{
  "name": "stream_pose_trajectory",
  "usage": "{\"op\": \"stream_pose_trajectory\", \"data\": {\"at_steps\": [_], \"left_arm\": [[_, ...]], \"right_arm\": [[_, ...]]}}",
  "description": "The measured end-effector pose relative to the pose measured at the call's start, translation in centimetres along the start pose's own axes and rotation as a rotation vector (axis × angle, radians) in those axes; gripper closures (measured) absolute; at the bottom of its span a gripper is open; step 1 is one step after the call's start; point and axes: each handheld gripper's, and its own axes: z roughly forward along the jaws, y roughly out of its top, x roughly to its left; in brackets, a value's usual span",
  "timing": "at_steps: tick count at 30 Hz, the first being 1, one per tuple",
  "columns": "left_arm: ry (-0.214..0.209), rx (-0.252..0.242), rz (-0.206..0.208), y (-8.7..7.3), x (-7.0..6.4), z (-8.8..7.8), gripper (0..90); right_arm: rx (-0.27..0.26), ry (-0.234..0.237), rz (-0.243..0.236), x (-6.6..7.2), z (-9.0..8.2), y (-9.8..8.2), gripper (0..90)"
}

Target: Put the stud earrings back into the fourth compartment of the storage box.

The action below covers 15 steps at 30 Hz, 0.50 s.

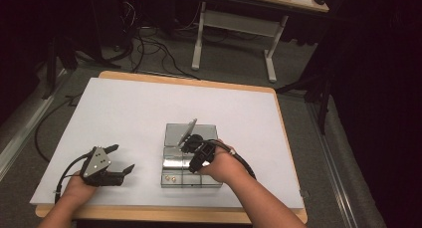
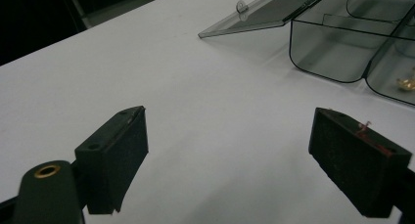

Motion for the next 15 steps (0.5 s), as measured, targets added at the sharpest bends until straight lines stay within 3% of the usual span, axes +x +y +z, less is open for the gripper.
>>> {"op": "stream_pose_trajectory", "data": {"at_steps": [3, 9, 12, 15], "left_arm": [[0.0, 0.0, 0.002, 0.0, 0.0, 0.0, 15.1], [0.006, 0.0, 0.003, 0.0, 0.0, 0.0, 15.1], [0.007, -0.001, 0.001, 0.0, 0.0, 0.0, 15.1], [0.009, -0.001, 0.001, 0.0, 0.0, 0.0, 15.1]], "right_arm": [[-0.023, -0.013, 0.046, -1.3, -0.5, -1.3, 62.3], [-0.034, -0.025, 0.072, -2.6, -0.9, -2.8, 57.4], [-0.042, -0.036, 0.114, -3.3, -1.3, -4.1, 52.4], [-0.049, -0.048, 0.116, -3.7, -1.4, -4.7, 50.4]]}}
